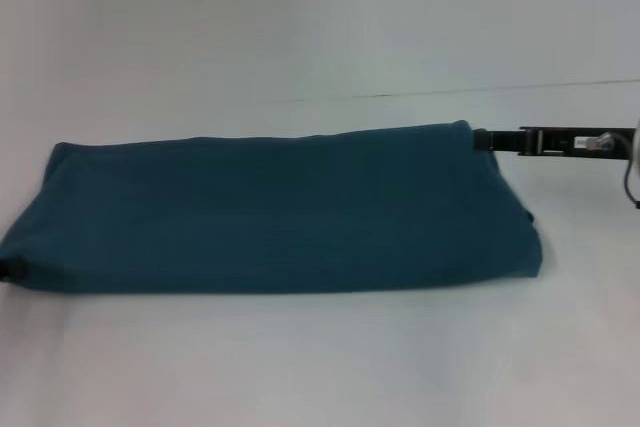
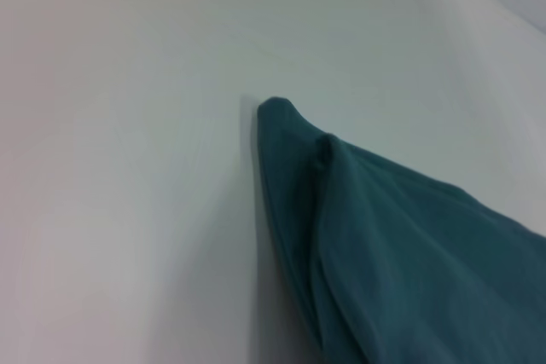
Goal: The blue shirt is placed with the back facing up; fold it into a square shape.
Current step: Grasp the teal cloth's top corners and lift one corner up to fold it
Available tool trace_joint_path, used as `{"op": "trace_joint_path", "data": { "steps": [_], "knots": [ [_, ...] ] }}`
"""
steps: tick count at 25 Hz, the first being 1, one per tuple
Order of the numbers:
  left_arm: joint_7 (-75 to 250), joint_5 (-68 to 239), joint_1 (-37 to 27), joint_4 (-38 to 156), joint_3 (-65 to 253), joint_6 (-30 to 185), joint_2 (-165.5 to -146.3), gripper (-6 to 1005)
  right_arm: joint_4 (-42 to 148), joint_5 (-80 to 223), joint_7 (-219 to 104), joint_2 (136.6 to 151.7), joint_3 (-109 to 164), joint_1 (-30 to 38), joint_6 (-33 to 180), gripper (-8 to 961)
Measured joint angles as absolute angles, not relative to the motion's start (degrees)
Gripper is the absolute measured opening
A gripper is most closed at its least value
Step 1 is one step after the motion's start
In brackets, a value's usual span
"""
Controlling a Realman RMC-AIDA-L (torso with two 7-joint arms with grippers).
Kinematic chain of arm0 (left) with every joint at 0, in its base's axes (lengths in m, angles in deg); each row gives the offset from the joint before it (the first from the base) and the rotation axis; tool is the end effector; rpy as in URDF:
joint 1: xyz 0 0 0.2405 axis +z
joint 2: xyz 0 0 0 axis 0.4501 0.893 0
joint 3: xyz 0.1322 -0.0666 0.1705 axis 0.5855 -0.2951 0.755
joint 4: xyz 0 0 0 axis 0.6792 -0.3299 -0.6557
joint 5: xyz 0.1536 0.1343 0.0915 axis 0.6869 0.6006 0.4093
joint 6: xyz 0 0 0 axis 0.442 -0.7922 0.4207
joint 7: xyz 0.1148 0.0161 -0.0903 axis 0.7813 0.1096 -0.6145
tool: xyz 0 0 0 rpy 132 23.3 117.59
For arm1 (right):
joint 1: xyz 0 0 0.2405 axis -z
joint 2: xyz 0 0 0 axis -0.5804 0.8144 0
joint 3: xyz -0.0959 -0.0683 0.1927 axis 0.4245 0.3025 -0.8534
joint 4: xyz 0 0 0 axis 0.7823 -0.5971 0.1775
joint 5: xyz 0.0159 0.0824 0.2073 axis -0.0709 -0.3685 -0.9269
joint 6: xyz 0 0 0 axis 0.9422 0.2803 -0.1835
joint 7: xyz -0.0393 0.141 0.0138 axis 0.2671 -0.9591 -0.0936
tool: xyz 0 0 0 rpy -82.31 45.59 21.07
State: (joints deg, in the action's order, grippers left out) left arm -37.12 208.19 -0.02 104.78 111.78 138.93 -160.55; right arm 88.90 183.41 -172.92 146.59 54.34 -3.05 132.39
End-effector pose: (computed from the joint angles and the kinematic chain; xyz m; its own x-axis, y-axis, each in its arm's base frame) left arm -0.3508 0.3359 0.0779 0.1722 0.7413 0.6487 0.9769 -0.0438 -0.2091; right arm 0.2629 0.4093 0.0615 0.4611 -0.6807 -0.5692 -0.8855 -0.3941 -0.2460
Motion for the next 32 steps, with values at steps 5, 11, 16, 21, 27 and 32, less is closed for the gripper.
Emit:
{"op": "trace_joint_path", "data": {
  "steps": [5,11,16,21,27,32],
  "knots": [
    [-36.00,207.70,0.99,105.67,108.42,140.16,-160.39,35,88.83,183.37,-170.56,148.56,54.66,-4.05,131.07,420],
    [-32.49,202.65,1.62,106.38,105.77,146.29,-160.07,35,86.25,183.08,-164.89,151.23,57.07,-6.00,126.74,169],
    [-30.68,197.47,1.24,106.42,105.37,150.69,-159.84,34,78.20,178.07,-157.34,151.55,62.04,-8.73,120.76,29],
    [-29.91,193.37,0.05,106.38,105.51,153.62,-159.33,34,73.65,172.95,-152.78,151.79,68.94,-11.11,116.94,-1],
    [-29.83,190.17,-1.57,106.38,105.78,155.61,-159.04,35,72.83,168.97,-152.19,151.85,74.49,-11.75,115.30,-1],
    [-29.82,187.44,-2.60,106.42,105.80,157.46,-158.50,35,72.21,165.64,-151.25,152.17,78.33,-12.67,114.86,-1]
  ]
}}
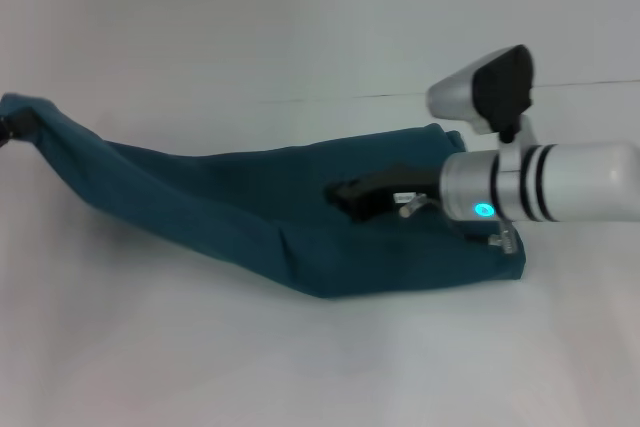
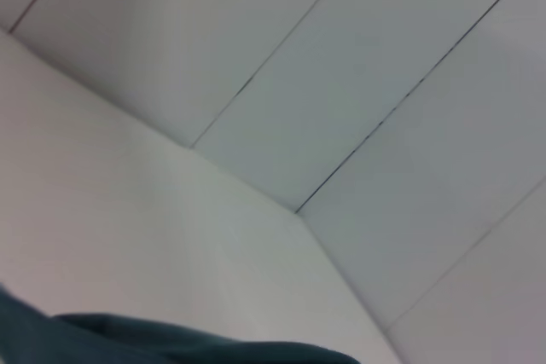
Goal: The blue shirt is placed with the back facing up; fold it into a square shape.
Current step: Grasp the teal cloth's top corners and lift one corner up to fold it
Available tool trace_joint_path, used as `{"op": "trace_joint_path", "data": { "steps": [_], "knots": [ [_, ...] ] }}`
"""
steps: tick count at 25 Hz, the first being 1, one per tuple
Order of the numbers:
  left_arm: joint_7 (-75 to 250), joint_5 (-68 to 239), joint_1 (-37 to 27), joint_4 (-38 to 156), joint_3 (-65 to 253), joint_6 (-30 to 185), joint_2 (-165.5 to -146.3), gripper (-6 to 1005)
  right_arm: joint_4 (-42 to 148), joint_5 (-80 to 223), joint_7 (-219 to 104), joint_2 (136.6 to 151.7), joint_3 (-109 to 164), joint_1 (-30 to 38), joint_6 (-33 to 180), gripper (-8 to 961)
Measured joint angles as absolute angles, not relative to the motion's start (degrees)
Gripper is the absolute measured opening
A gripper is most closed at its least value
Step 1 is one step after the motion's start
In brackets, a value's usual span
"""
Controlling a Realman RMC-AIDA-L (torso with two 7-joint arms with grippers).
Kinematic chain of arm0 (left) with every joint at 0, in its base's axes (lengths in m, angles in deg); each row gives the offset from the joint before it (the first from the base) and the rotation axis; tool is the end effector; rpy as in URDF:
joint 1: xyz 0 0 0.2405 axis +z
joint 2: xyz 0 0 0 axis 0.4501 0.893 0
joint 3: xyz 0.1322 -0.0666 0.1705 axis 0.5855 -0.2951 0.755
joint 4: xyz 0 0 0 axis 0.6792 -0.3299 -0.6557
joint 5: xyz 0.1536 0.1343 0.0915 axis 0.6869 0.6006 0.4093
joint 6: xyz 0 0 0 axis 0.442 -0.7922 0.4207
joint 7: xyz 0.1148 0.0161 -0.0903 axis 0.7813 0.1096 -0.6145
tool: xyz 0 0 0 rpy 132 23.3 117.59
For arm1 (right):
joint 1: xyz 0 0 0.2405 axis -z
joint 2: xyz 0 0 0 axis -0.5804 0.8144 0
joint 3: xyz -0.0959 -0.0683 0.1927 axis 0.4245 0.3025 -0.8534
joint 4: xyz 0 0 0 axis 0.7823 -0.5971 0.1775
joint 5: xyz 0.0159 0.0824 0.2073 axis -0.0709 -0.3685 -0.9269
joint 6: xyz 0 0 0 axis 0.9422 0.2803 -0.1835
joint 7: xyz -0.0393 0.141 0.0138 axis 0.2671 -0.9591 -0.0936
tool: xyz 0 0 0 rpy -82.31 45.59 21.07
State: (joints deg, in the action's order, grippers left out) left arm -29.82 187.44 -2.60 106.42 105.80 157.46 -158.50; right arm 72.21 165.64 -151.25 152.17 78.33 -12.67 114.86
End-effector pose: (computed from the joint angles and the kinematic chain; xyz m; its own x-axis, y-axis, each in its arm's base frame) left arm -0.2804 0.3483 0.1244 0.2188 0.5455 0.8090 0.9150 -0.4028 0.0241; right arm 0.1917 0.4136 -0.0694 0.7537 -0.5283 -0.3910 -0.6474 -0.6995 -0.3028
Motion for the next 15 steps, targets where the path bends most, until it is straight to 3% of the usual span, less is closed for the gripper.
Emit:
{"op": "trace_joint_path", "data": {
  "steps": [15],
  "knots": [
    [-29.88,185.63,-4.48,106.42,105.89,158.83,-157.72,36,68.80,148.14,-150.87,152.79,100.51,-18.34,111.99,-2]
  ]
}}
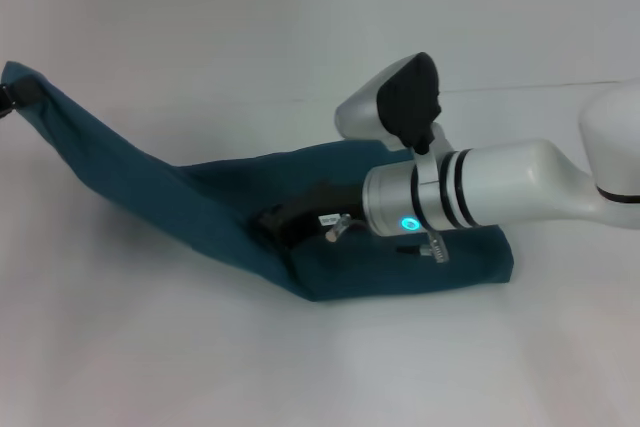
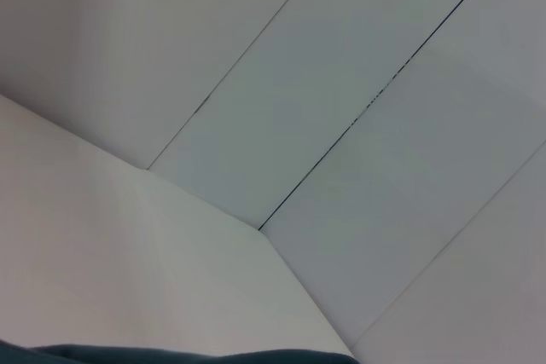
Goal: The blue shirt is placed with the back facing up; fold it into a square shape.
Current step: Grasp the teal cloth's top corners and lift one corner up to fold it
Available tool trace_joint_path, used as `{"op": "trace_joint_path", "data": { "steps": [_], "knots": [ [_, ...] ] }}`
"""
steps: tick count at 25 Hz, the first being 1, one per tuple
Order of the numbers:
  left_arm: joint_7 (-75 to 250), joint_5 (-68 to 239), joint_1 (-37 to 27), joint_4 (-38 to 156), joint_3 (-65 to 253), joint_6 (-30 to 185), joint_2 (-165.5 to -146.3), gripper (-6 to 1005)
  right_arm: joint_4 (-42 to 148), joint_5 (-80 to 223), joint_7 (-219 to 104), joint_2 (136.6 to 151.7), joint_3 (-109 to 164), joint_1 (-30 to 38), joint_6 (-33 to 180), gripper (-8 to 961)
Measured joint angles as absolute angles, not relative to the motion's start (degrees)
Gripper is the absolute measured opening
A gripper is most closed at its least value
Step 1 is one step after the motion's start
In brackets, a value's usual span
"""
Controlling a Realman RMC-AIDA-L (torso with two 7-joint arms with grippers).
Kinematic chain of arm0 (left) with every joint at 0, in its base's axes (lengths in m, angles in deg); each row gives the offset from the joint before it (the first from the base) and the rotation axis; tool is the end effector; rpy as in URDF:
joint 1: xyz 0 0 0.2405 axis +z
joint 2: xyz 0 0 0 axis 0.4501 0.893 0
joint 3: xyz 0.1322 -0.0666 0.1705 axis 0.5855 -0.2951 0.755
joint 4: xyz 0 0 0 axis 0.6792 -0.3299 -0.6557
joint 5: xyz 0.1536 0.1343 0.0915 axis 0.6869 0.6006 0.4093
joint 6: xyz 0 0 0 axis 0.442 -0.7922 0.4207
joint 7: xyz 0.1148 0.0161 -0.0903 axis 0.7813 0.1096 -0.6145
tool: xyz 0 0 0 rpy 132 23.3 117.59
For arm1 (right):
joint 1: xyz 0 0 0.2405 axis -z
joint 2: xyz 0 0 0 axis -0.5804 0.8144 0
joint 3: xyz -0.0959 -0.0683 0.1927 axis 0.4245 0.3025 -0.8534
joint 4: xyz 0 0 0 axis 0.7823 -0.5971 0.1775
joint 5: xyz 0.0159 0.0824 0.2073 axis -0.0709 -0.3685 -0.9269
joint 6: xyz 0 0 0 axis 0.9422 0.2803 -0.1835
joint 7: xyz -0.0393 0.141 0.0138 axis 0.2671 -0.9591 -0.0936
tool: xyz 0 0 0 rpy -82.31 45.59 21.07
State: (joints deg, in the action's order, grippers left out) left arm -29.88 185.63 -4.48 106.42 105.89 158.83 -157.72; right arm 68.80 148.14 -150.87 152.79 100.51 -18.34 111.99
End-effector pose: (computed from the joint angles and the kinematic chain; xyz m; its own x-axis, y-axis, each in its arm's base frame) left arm -0.2646 0.3571 0.1320 0.2391 0.5217 0.8189 0.8882 -0.4583 0.0327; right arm 0.1424 0.4015 -0.1121 0.8219 -0.4715 -0.3195 -0.5483 -0.8068 -0.2199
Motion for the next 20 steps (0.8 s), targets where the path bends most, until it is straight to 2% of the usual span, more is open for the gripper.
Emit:
{"op": "trace_joint_path", "data": {
  "steps": [13,16,20],
  "knots": [
    [-29.69,185.23,-6.51,105.94,105.99,159.90,-157.69,35,69.09,144.83,-152.06,152.94,104.48,-19.49,116.64,-1],
    [-29.28,183.99,-6.90,105.69,106.11,160.85,-157.82,34,69.84,143.77,-151.77,152.49,104.10,-17.70,114.88,-1],
    [-29.04,181.20,-7.10,104.72,108.11,161.18,-158.24,34,76.36,142.33,-151.85,151.37,102.93,-11.23,113.17,-1]
  ]
}}
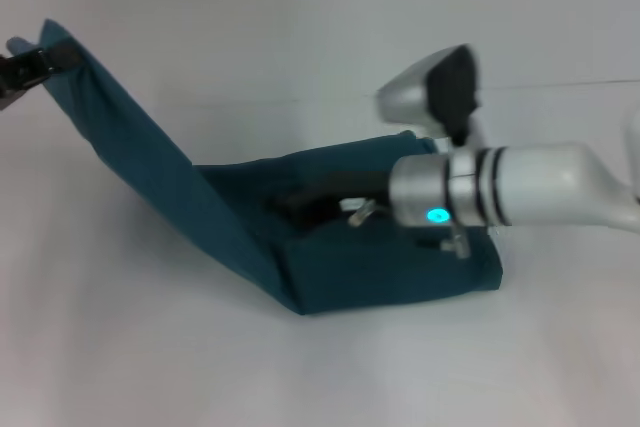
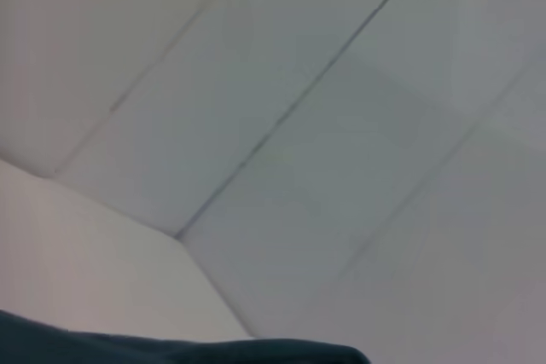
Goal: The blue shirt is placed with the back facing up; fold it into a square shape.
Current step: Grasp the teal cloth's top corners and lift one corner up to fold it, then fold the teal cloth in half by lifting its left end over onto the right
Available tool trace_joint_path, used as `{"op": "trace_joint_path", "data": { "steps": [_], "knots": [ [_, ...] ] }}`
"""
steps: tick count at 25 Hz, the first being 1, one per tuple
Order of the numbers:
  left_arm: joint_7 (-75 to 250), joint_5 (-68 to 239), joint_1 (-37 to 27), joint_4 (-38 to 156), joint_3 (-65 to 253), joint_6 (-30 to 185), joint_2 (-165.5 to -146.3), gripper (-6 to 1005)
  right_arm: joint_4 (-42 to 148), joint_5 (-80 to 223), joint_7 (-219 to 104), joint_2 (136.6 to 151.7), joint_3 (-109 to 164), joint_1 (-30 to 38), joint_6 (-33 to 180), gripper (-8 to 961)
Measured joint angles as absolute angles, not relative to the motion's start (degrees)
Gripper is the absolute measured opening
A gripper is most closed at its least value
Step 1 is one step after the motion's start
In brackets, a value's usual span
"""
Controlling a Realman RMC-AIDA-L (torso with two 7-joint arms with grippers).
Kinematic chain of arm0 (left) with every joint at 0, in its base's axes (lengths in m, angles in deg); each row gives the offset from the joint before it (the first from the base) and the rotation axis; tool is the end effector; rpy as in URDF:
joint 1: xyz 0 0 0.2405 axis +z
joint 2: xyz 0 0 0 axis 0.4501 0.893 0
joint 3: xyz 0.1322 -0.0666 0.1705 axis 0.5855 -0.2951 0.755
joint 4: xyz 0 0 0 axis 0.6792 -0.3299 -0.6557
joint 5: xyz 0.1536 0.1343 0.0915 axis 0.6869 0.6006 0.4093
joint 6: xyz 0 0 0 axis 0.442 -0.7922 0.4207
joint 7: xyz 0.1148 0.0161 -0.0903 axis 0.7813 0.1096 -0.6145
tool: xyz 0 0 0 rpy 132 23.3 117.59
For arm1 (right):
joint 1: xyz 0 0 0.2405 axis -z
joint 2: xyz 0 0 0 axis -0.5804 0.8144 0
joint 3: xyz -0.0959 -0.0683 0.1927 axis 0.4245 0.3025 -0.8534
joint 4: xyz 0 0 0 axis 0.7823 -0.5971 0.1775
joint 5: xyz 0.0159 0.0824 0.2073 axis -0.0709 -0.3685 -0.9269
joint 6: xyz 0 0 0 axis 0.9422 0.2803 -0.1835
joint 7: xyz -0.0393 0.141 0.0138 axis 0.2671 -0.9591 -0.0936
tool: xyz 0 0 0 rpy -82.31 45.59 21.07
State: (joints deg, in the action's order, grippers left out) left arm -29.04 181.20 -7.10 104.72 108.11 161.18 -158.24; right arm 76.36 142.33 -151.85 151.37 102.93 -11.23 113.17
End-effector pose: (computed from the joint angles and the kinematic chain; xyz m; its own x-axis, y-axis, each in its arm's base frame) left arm -0.2339 0.3666 0.1227 0.2494 0.5093 0.8237 0.8230 -0.5597 0.0969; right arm 0.1505 0.4022 -0.0908 0.7653 -0.4840 -0.4245 -0.6021 -0.7714 -0.2061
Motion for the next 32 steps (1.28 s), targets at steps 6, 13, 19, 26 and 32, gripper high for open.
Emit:
{"op": "trace_joint_path", "data": {
  "steps": [6,13,19,26,32],
  "knots": [
    [-27.14,177.58,-8.96,102.04,113.98,157.34,-161.12,35,85.24,142.91,-155.18,147.71,93.93,-1.04,119.17,-1],
    [-23.00,175.90,-14.28,96.52,121.09,150.78,-165.19,35,85.68,142.97,-155.34,143.28,83.95,4.80,127.75,-2],
    [-14.84,169.75,-21.36,82.97,125.89,144.01,-165.37,35,85.72,145.98,-155.31,141.81,79.57,7.99,130.68,-2],
    [0.54,160.79,-29.80,63.46,125.76,135.50,-165.64,36,85.77,154.19,-155.16,142.06,72.75,8.47,134.18,-2],
    [14.82,156.16,-30.35,50.75,120.38,130.47,-165.67,104,85.80,158.33,-155.23,143.15,71.86,6.12,134.10,-1]
  ]
}}
